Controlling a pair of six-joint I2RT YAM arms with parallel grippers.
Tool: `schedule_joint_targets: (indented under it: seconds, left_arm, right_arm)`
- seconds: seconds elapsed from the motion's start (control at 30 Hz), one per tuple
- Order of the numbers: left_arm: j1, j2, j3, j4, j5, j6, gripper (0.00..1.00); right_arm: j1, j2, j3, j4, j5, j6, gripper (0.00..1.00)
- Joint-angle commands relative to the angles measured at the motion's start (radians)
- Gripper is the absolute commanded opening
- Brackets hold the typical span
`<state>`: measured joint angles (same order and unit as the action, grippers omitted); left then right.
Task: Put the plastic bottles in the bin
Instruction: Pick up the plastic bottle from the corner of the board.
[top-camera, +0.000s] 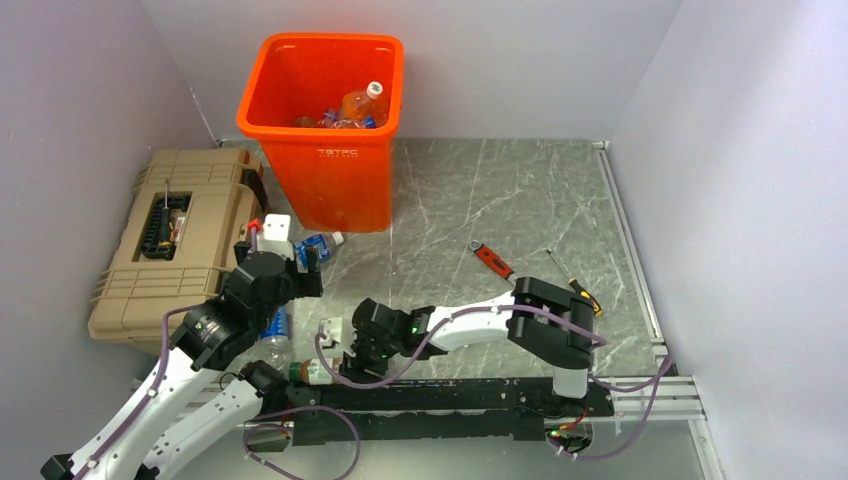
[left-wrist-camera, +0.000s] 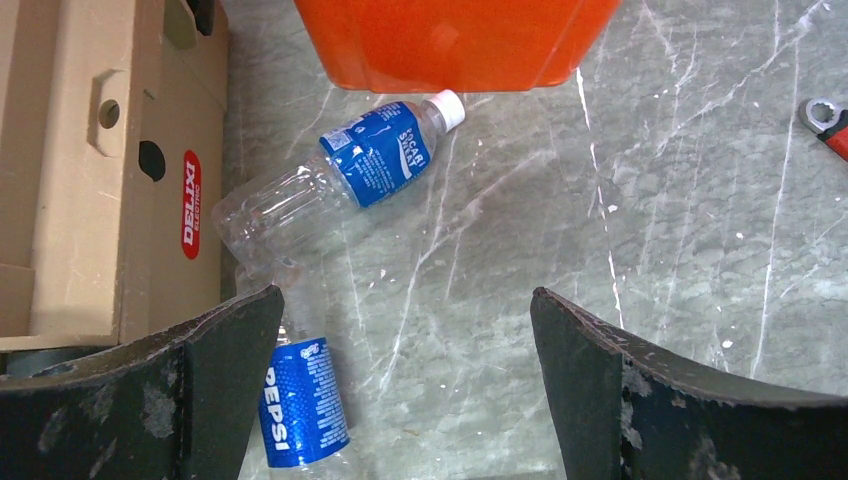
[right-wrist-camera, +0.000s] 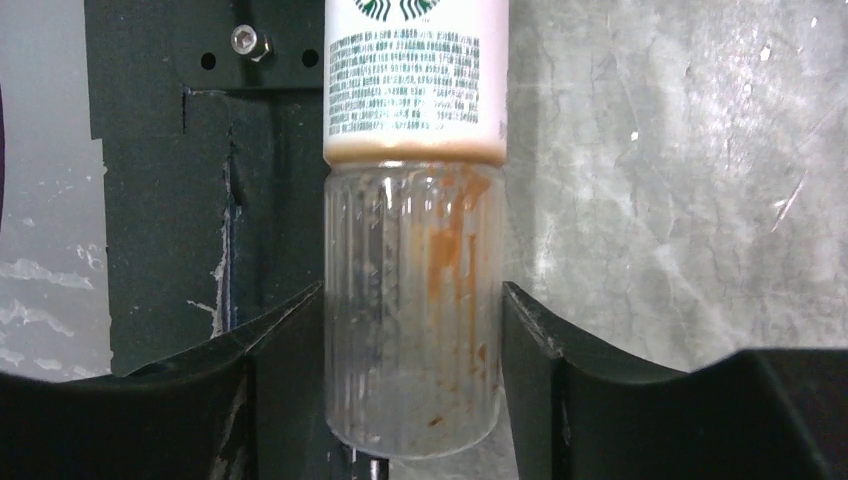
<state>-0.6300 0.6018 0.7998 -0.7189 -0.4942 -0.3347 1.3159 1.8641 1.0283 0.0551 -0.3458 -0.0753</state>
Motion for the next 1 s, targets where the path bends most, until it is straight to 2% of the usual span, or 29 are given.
schedule_joint_targets:
  seconds: [0.0,0.13,0.33,0.43,0.53,0.6,0.67,0.8,0.97]
  left_arm:
    - [0.000,-0.005,0.009,0.035,-0.032,-0.020,1.00]
    - [0.000,-0.008,0.060,0.084,-0.018,-0.015,0.99]
    - [0.000,-0.025,0.143,0.284,0.099,-0.004,0.99]
    - [0.000,-0.031,0.133,0.437,0.255,-0.020,0.99]
    - [0.000,0.015,0.119,0.566,0.526,-0.058,0.99]
    - [0.000,0.079,0.143,0.605,0.682,-0.109,0.99]
    - [0.000,0.143,0.164,0.635,0.765,-0.178,0.99]
    - [0.000,0.196,0.140,0.758,0.842,-0.310,1.00]
    - [0.000,0.246,0.128,0.827,0.913,-0.386,1.00]
  right_arm:
    - [0.008,-0.066,-0.064,0.071,0.037,0.012,0.56]
    - [0.007,-0.189,-0.161,0.115,0.184,0.023,0.43]
    - [-0.010,-0.515,-0.369,0.232,0.516,0.143,0.38]
    - [-0.035,-0.695,-0.449,0.319,0.563,0.215,0.36]
    - [-0.041,-0.809,-0.497,0.426,0.596,0.251,0.34]
    - [-0.041,-0.856,-0.509,0.482,0.637,0.262,0.31]
    - [-0.042,-0.888,-0.511,0.529,0.686,0.265,0.28]
    - [-0.042,-0.920,-0.512,0.621,0.738,0.223,0.25]
    - [-0.041,-0.919,-0.513,0.716,0.799,0.193,0.23]
